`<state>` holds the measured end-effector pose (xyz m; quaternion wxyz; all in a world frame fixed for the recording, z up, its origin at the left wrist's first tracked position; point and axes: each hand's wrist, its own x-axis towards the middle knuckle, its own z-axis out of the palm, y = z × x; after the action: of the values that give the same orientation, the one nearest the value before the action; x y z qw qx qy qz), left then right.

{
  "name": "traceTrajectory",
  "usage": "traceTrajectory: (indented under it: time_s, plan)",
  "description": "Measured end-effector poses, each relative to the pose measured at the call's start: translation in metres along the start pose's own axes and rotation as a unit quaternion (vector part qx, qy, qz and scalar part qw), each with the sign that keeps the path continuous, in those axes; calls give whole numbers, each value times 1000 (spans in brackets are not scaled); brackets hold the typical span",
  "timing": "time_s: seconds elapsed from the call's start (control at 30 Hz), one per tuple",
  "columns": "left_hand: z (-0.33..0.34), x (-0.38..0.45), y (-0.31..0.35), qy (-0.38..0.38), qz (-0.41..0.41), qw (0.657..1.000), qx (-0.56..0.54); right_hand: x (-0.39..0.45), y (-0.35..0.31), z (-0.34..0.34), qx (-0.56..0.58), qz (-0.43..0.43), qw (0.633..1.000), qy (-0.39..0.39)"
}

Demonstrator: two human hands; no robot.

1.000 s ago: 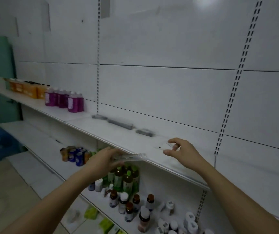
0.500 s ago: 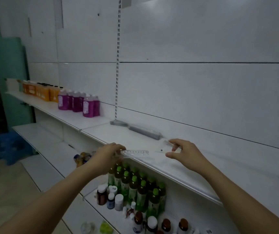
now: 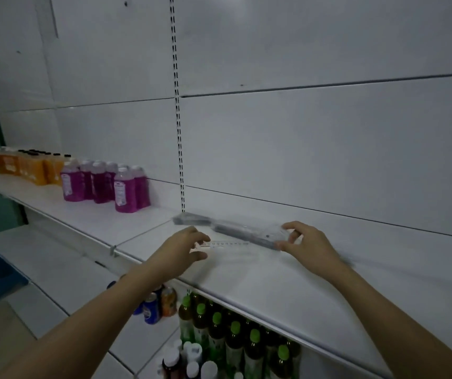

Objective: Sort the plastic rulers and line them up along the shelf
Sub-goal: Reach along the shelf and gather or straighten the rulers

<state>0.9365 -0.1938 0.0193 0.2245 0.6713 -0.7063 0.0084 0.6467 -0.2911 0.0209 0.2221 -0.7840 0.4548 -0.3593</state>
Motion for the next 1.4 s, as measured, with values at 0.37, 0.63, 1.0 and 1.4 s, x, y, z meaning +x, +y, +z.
traceTrajectory:
  time_s: [0.37,0.63,1.0,1.4]
  plan:
    - [29,127,-32,-49,115,991,-46,42,14,8,-44,102,993,47]
    - [55,198,-37,-113,166,973,-109,62,10,19,-80,143,979,124]
    - [78,213,-41,-159,209,955,-137,70,-10,41,-110,148,973,142]
    - [51,135,-130,-75,214,968,-108,156,-72,133,-89,72,991,63]
